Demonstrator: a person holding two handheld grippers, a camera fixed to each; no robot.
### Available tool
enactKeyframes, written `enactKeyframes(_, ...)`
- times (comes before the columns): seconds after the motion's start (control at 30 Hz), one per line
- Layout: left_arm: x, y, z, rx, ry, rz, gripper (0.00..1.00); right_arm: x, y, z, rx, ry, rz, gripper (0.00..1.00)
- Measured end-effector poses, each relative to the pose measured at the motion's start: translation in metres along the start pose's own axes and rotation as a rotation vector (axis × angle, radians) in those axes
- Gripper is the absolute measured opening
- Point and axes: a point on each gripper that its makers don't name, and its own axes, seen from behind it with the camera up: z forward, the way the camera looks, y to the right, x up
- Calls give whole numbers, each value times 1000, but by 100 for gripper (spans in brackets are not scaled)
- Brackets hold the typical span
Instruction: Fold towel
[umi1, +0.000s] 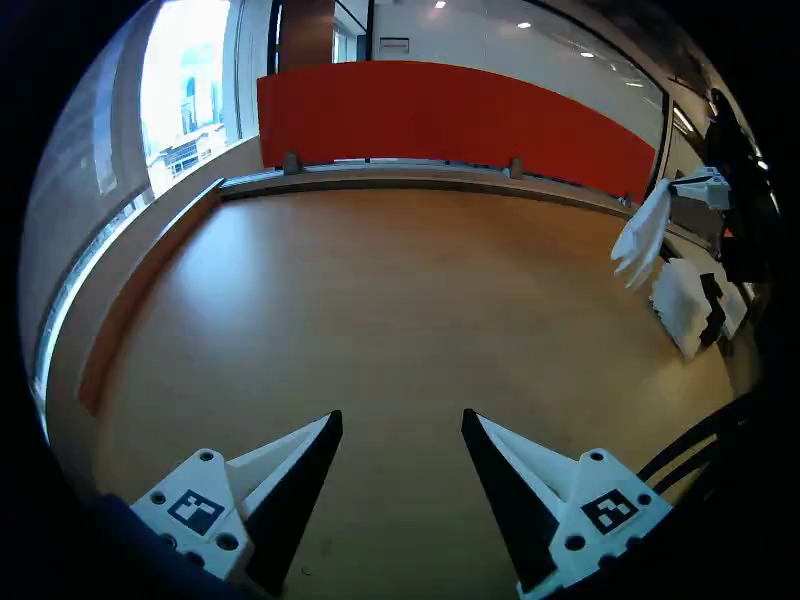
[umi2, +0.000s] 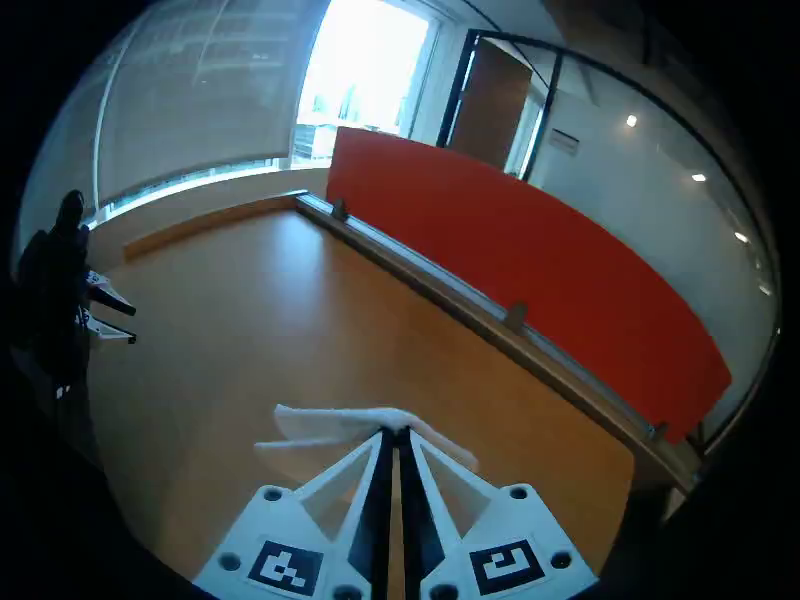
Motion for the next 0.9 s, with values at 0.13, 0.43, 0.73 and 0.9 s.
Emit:
enactKeyframes(0.13,1,1,0,3,-3,5,88,-7,21,-7,-26,-14,-9,4)
enactKeyframes(0.43,3,4,2,7,-7,14,88,-19,64,-19,-72,-30,10,4)
enactKeyframes(0.73,8,9,4,10,-10,27,88,-37,104,-35,-121,-52,27,4)
enactKeyframes(0.9,11,13,7,11,-11,33,88,-45,125,-45,-148,-65,32,4)
